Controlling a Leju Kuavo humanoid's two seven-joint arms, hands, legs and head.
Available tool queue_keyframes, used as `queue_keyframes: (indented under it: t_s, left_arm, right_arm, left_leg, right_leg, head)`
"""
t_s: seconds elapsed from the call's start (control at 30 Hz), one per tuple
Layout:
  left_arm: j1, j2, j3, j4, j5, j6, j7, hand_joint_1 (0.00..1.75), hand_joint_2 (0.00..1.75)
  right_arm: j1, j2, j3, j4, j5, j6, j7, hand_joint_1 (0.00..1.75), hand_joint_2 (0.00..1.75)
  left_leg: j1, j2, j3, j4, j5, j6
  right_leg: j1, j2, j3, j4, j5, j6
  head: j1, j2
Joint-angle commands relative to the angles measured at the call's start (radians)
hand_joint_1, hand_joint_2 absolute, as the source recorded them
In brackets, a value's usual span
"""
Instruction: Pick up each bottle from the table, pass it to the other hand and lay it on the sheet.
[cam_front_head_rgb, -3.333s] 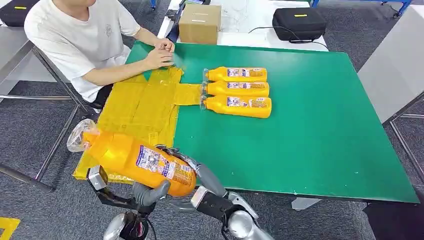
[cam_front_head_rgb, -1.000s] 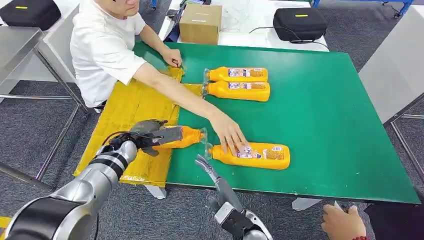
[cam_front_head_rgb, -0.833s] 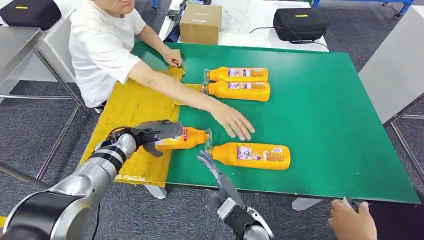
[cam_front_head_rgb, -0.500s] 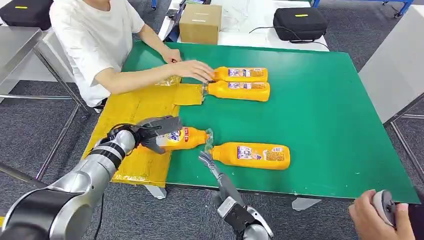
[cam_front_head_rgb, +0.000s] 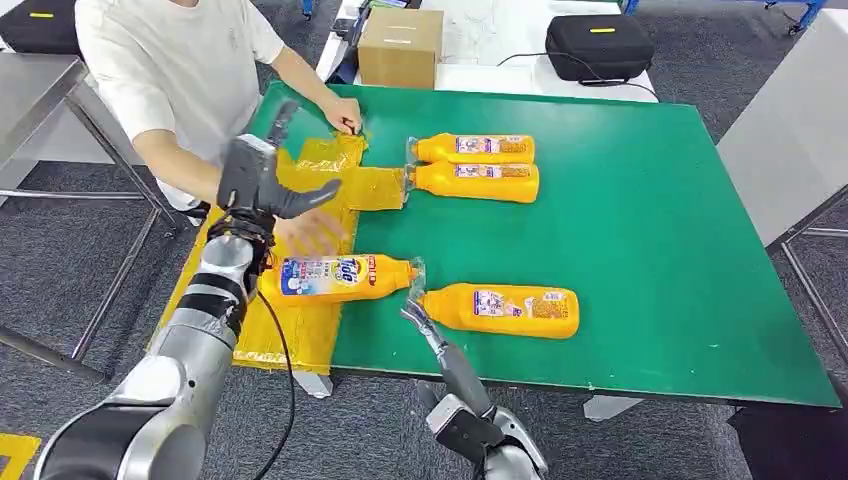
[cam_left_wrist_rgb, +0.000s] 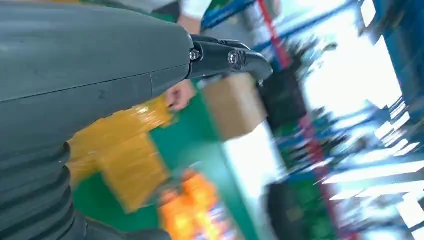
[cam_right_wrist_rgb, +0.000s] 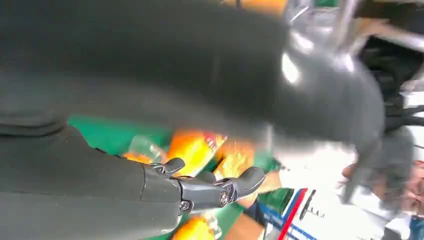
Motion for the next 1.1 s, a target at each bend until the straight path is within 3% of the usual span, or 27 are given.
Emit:
queue_keyframes:
  t_s: [0.03, 0.1, 0.17, 0.27, 0.47, 0.57, 0.7, 0.93, 1.1]
  left_arm:
    - [0.179, -0.026, -0.002, -0.413, 0.252, 0.014, -0.005, 0.0, 1.75]
    - [0.219, -0.019, -0.019, -0.481, 0.268, 0.018, 0.017, 0.0, 1.75]
    - [0.323, -0.03, -0.034, -0.632, 0.368, -0.006, 0.008, 0.0, 1.75]
    - [0.471, -0.013, -0.094, -0.798, 0.417, -0.005, 0.012, 0.0, 1.75]
    - [0.455, -0.008, -0.099, -0.776, 0.423, 0.004, 0.009, 0.0, 1.75]
    - [0.526, -0.015, -0.11, -0.83, 0.448, 0.009, -0.006, 0.0, 1.75]
    - [0.579, -0.01, -0.126, -0.839, 0.41, 0.057, -0.059, 0.0, 1.75]
    - [0.543, -0.006, -0.136, -0.757, 0.41, 0.06, -0.052, 0.0, 1.75]
    - [0.526, -0.002, -0.153, -0.73, 0.402, 0.063, -0.046, 0.0, 1.75]
  right_arm:
    - [-0.076, -0.16, 0.023, 0.021, 0.343, -0.204, 0.223, 0.0, 1.75]
    - [-0.083, -0.182, -0.007, 0.015, 0.333, -0.18, 0.212, 0.0, 1.75]
    - [-0.113, -0.269, -0.056, 0.017, 0.494, -0.193, 0.377, 0.0, 1.75]
    - [-0.13, -0.327, -0.189, 0.005, 0.504, -0.155, 0.354, 0.0, 1.75]
    - [-0.116, -0.308, -0.194, -0.012, 0.523, -0.143, 0.353, 0.0, 1.75]
    - [-0.178, -0.333, -0.211, 0.039, 0.577, -0.147, 0.409, 0.0, 1.75]
    - [-0.294, -0.291, -0.21, 0.202, 0.596, -0.109, 0.385, 0.0, 1.75]
    - [-0.428, -0.232, -0.134, 0.47, 0.628, -0.113, 0.39, 0.0, 1.75]
    - [-0.515, -0.205, -0.087, 0.647, 0.634, -0.037, 0.405, 0.0, 1.75]
  left_leg:
    - [0.0, 0.001, 0.003, -0.001, -0.001, 0.0]
    - [0.0, 0.004, 0.004, 0.0, -0.003, 0.0]
    - [0.0, 0.004, 0.005, 0.001, -0.003, 0.0]
    - [-0.002, 0.002, 0.002, -0.001, -0.001, 0.0]
    - [-0.002, 0.0, 0.001, 0.001, -0.002, 0.0]
    - [-0.003, 0.001, 0.001, 0.0, -0.002, 0.0]
    - [-0.002, 0.004, 0.002, 0.0, -0.002, 0.0]
    - [0.0, 0.004, 0.007, -0.001, -0.003, -0.001]
    - [0.0, 0.003, 0.006, -0.001, -0.002, -0.001]
  right_leg:
    - [0.0, 0.001, 0.002, -0.001, -0.001, -0.001]
    - [0.0, 0.004, 0.004, -0.001, -0.001, -0.001]
    - [0.0, 0.004, 0.004, -0.001, -0.001, -0.001]
    - [-0.002, 0.002, 0.002, -0.001, 0.0, 0.0]
    - [-0.002, 0.0, 0.002, 0.0, -0.001, -0.001]
    - [-0.003, 0.001, 0.002, -0.001, -0.001, 0.0]
    - [-0.002, 0.004, 0.001, -0.001, 0.0, 0.0]
    - [0.001, 0.004, 0.007, -0.002, 0.0, -0.002]
    - [0.0, 0.003, 0.006, -0.002, 0.0, -0.001]
  head:
    - [0.0, 0.0]
    - [0.0, 0.0]
    - [0.0, 0.0]
    - [0.0, 0.0]
    - [0.0, 0.0]
    - [0.0, 0.0]
    - [-0.001, 0.0]
    - [0.0, 0.0]
    - [0.0, 0.0]
